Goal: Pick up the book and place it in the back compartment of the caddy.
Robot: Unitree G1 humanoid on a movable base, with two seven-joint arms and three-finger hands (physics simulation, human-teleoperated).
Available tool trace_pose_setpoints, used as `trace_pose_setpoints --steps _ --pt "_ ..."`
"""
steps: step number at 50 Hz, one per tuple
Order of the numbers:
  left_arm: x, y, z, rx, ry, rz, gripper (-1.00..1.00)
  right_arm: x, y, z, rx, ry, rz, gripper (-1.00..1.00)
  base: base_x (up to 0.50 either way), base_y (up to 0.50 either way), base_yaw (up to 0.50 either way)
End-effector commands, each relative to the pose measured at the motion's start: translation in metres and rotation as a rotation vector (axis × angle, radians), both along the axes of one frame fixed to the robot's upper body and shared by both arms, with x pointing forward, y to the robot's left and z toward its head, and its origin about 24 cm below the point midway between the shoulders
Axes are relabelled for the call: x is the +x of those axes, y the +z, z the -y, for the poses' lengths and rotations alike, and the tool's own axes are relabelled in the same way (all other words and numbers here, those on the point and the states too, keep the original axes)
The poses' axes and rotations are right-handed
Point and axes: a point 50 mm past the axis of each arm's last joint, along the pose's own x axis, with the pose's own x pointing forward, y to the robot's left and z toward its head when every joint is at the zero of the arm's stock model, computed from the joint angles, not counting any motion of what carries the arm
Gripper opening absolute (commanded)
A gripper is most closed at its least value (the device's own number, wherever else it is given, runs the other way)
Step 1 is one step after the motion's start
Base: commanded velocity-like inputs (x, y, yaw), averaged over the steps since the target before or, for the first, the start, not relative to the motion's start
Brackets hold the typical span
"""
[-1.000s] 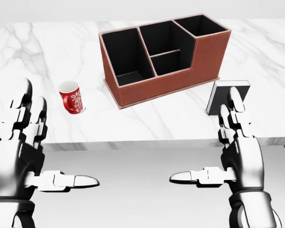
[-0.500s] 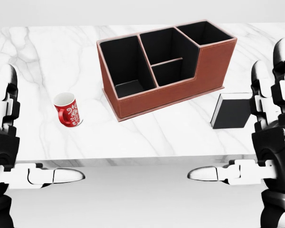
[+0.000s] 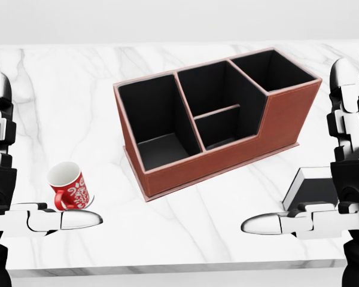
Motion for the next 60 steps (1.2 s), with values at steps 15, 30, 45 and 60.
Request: trace_pose_setpoints --steps 15,30,45,60 --pt "0.001 -0.003 0.001 0.005 -0.002 -0.014 1.0 -0.001 0.0 -0.001 -0.025 -0.007 0.001 1.0 0.5 0.0 0.0" --pt "0.001 -0.005 0.002 0.009 -0.003 -0.024 1.0 0.002 0.0 -0.004 -0.059 -0.053 -0.004 1.0 0.07 0.0 0.0" --pt "0.0 -0.006 0.003 0.011 -0.007 -0.027 1.0 -0.004 0.003 -0.003 -0.024 0.007 0.017 1.0 0.31 0.0 0.0" --pt "0.0 -0.005 0.003 0.012 -0.005 -0.022 1.0 -0.003 0.006 -0.004 -0.08 -0.05 0.029 1.0 0.04 0.0 0.0"
